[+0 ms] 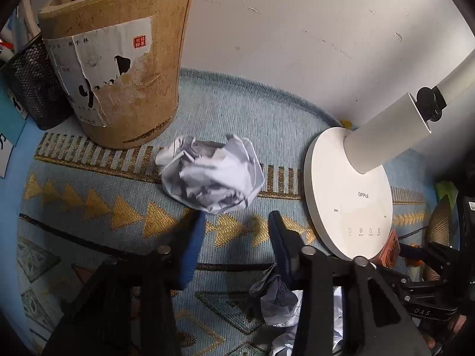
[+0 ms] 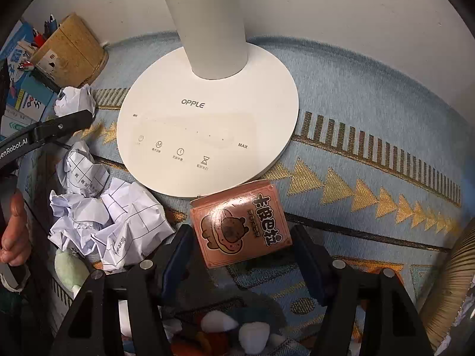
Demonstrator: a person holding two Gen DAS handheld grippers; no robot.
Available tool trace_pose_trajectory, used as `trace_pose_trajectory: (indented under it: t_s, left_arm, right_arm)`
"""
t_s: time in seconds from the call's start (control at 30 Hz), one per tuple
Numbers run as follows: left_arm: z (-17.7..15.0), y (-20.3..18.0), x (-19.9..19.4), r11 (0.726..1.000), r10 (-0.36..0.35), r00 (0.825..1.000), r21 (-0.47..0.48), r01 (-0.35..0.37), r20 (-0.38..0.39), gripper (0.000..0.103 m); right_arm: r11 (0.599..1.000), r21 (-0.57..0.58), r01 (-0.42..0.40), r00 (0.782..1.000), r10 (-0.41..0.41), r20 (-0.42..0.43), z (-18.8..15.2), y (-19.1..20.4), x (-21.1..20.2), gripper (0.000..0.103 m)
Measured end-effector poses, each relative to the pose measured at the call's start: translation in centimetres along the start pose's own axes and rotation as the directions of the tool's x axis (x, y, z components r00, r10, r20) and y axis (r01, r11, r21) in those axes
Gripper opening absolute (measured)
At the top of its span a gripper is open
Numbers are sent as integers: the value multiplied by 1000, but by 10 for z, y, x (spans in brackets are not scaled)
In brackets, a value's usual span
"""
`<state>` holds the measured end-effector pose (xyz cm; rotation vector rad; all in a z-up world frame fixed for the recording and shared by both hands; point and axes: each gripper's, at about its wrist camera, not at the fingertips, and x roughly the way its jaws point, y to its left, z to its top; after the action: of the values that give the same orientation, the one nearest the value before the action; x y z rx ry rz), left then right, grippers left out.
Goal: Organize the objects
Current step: 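Grasp the pink snack box with the right gripper while the left grasps a paper ball, then carry the snack box and paper ball into the glass bowl and release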
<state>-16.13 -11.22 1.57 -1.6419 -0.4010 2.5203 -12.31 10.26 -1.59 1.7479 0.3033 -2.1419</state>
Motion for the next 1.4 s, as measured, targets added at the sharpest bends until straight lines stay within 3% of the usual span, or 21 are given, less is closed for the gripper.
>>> trace_pose_trajectory:
  t_s: [0.13,0.23,0.3,0.37,0.47,0.53,0.67,0.77,0.83,0.87,0.93,1.07,1.4]
  left_arm:
    - [-6,-1,-9,1000,-12,1000,4,12,20,20]
    - [-9,3,-18,999,-6,1000,-35,7,23,22]
    - [-10,13,-17,994,-38,999,-103,38,6,46]
    - [-11,21,-16,984,-63,998,-169,64,14,56]
    - [-6,24,-11,970,-94,996,-222,94,10,61]
    - [0,20,-7,971,-76,997,-225,78,18,62]
    - [14,8,8,979,42,999,-202,-38,15,80]
    - [19,0,13,976,110,993,-194,-100,43,79]
    - [20,-4,15,976,146,987,-172,-133,61,62]
    - [19,-6,15,976,163,984,-157,-151,66,46]
    - [16,-6,13,979,150,987,-146,-140,62,44]
    - [-5,-19,-12,977,192,978,-107,-184,76,44]
    - [-77,-113,-111,968,242,960,32,-248,144,44]
  right_arm:
    - [1000,0,3,1000,-3,15,-1,-3,-3,60]
    - [999,25,-24,999,23,46,-7,-9,-15,60]
    - [998,42,-38,996,35,77,-12,-14,-28,60]
    - [997,61,-52,994,46,99,-16,-20,-41,60]
    - [996,75,-50,992,41,116,-24,-26,-55,60]
    - [995,85,-44,992,33,120,-31,-31,-60,60]
    - [991,122,-60,992,46,115,-43,-32,-63,60]
    - [988,136,-67,992,52,111,-40,-30,-61,60]
    - [989,136,-65,993,50,111,-36,-28,-57,60]
    - [989,135,-67,992,52,112,-34,-26,-55,60]
    - [989,134,-65,992,50,116,-29,-23,-53,60]
    - [988,138,-74,988,54,147,-23,-24,-61,60]
    - [979,159,-126,965,83,248,-61,-29,-119,60]
